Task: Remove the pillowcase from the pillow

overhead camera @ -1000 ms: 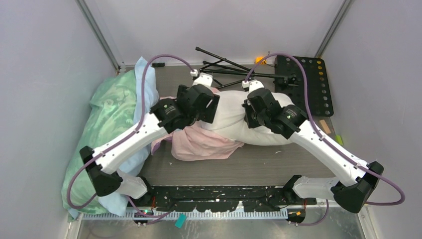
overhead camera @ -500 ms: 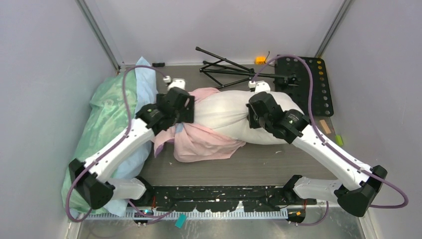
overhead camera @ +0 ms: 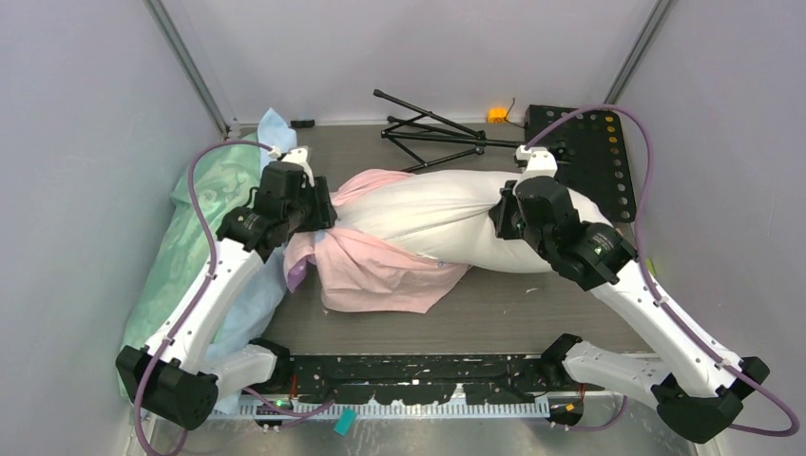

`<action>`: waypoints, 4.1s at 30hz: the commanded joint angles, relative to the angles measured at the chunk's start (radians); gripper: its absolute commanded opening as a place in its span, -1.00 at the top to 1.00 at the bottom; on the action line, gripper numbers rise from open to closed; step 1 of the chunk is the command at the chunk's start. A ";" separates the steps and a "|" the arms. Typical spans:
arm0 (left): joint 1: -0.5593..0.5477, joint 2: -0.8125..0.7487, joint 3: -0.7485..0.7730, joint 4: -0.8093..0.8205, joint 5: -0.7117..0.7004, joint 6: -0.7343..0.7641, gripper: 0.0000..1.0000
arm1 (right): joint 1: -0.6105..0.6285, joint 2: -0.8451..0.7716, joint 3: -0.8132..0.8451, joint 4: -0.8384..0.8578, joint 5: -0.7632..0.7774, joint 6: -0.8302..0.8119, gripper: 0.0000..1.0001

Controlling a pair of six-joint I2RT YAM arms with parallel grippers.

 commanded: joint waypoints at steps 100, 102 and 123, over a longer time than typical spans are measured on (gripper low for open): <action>0.115 0.348 0.463 0.009 0.109 0.071 1.00 | -0.194 0.311 0.669 0.338 0.544 -0.485 1.00; 0.114 0.390 0.515 0.036 0.150 0.055 1.00 | -0.194 0.368 0.685 0.339 0.515 -0.455 1.00; 0.093 -0.049 -0.073 0.333 0.178 0.093 -0.99 | -0.199 0.161 0.167 0.375 0.211 -0.168 -0.68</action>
